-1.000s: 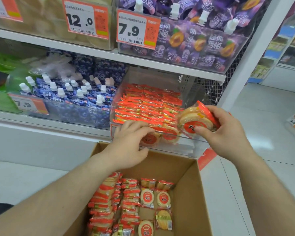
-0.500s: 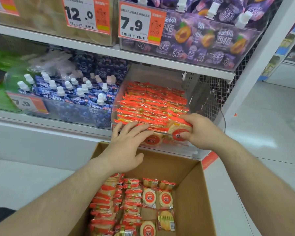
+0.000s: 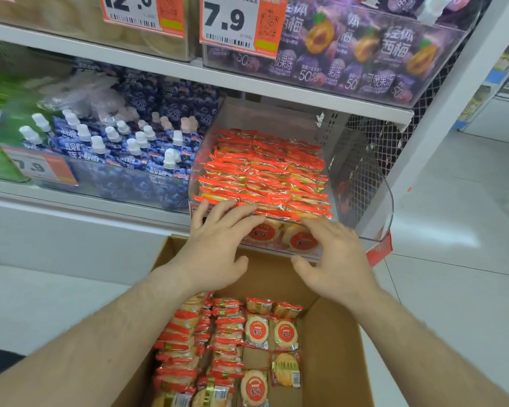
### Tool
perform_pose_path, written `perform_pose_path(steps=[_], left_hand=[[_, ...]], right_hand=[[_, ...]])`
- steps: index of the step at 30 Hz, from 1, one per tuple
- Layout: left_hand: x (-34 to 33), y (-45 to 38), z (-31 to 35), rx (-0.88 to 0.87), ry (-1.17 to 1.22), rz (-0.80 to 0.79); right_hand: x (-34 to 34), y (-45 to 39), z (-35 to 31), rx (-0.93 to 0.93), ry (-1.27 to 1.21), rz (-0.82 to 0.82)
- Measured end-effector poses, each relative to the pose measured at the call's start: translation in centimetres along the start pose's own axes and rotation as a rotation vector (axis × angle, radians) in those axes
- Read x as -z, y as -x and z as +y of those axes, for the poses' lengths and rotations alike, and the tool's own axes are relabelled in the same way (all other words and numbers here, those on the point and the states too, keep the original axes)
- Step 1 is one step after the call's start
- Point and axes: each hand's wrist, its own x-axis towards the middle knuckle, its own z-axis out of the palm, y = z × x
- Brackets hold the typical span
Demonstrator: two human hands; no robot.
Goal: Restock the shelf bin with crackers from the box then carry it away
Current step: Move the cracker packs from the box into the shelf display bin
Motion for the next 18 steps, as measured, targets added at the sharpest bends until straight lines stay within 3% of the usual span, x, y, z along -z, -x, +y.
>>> perform_pose_path(steps=[4, 8, 9, 13, 18], left_hand=[[0.1, 0.0, 0.1, 0.002, 0.01, 0.005], [0.0, 0.0, 0.0, -0.01, 0.007, 0.007], [0.0, 0.0, 0.0, -0.011, 0.014, 0.017], [-0.1, 0.0, 0.1, -0.001, 0.013, 0.011], [-0.2, -0.1, -0.2, -0.016, 0.033, 0.009]], right_hand=[[1.3, -1.0, 0.2, -0.024, -0.207, -0.068], [2.8, -2.1, 1.2, -0.307, -0.409, 0.181], [3.3, -2.7, 1.5, -0.392, -0.387, 0.165], [3.7, -5.0, 1.7, -0.58, -0.346, -0.244], [2.9, -5.4, 0.5, -0.476, -0.306, -0.29]])
